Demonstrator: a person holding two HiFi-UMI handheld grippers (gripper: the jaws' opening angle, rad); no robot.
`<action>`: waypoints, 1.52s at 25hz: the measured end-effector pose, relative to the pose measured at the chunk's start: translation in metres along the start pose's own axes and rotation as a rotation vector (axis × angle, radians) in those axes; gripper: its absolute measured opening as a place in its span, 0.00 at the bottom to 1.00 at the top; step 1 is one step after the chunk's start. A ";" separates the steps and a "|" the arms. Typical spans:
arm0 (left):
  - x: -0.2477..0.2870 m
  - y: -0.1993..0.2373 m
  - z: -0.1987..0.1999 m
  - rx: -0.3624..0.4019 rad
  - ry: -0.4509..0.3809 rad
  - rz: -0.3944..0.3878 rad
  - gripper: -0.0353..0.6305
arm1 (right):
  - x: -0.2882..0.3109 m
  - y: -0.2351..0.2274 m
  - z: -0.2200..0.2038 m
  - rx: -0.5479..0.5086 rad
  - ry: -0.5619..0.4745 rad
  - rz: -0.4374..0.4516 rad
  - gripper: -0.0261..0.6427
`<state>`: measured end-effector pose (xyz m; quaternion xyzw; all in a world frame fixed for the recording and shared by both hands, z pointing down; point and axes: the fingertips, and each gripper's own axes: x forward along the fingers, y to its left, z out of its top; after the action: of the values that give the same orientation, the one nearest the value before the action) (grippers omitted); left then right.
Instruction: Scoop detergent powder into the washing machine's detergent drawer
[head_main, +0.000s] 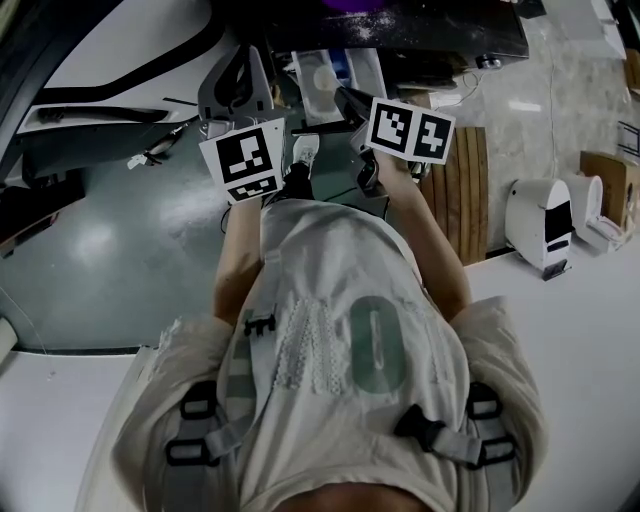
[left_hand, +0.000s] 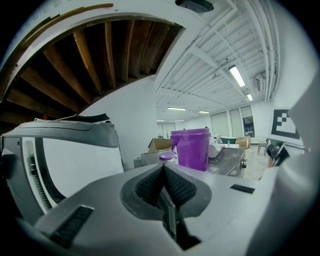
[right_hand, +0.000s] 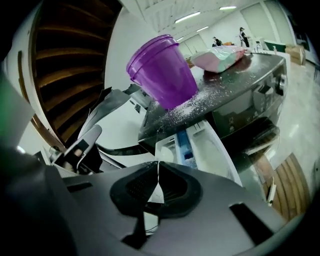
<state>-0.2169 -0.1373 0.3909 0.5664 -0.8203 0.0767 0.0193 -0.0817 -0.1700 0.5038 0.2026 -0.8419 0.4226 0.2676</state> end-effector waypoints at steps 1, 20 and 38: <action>0.000 0.000 -0.001 0.000 0.001 0.001 0.08 | 0.001 0.001 0.000 -0.032 0.006 -0.010 0.05; -0.007 0.013 -0.003 -0.014 -0.002 0.023 0.08 | 0.002 0.014 0.003 -0.810 0.085 -0.248 0.06; -0.013 0.017 -0.007 -0.030 -0.003 0.041 0.08 | 0.004 0.027 0.000 -1.796 0.129 -0.354 0.06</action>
<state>-0.2282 -0.1182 0.3941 0.5492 -0.8329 0.0639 0.0247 -0.1003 -0.1551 0.4897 0.0205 -0.7940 -0.4274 0.4319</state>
